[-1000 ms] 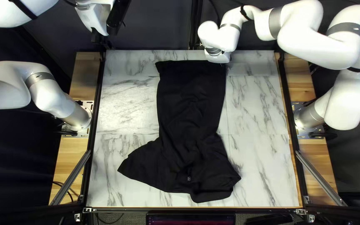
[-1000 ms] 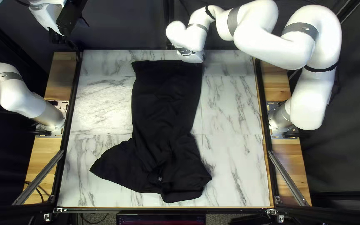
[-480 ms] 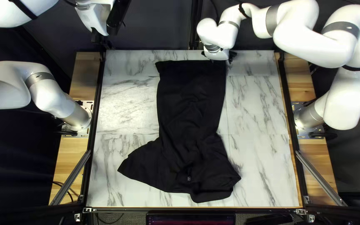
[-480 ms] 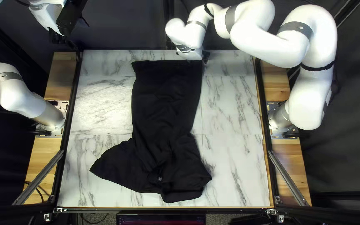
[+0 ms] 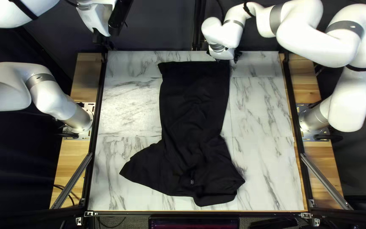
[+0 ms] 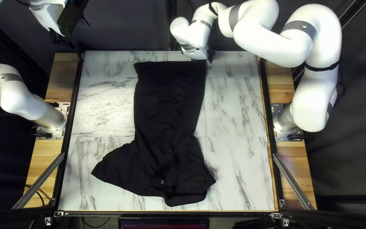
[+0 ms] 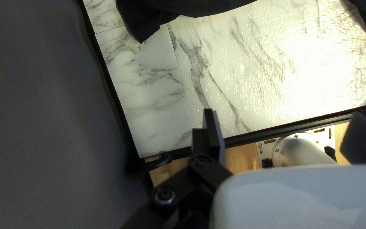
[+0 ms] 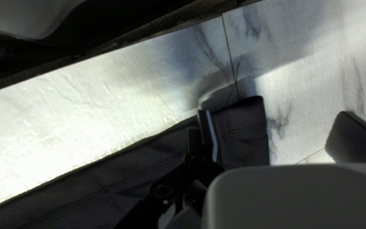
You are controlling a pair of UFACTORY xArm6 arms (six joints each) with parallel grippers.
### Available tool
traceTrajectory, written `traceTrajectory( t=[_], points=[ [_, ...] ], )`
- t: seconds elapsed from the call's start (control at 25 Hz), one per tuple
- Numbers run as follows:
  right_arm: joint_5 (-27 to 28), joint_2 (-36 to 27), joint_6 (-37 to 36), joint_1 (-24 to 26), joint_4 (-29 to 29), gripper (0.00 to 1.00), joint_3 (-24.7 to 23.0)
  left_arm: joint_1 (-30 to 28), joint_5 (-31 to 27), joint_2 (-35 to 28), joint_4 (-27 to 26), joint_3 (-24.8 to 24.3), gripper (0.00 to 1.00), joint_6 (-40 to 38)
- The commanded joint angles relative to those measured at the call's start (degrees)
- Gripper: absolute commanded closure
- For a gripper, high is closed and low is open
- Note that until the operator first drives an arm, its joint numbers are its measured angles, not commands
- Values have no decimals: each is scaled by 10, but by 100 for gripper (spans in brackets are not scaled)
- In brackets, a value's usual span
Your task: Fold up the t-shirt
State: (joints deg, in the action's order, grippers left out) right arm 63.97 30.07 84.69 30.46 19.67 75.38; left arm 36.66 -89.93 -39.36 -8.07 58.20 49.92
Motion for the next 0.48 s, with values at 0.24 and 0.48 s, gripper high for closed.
traceTrajectory(
  t=[0.24,0.48],
  points=[
    [6,-25,17,-19,-1,100,-15,0,0,0,0,0,0,0],
    [16,-58,41,-40,5,100,-30,0,0,0,0,0,0,0]
  ],
)
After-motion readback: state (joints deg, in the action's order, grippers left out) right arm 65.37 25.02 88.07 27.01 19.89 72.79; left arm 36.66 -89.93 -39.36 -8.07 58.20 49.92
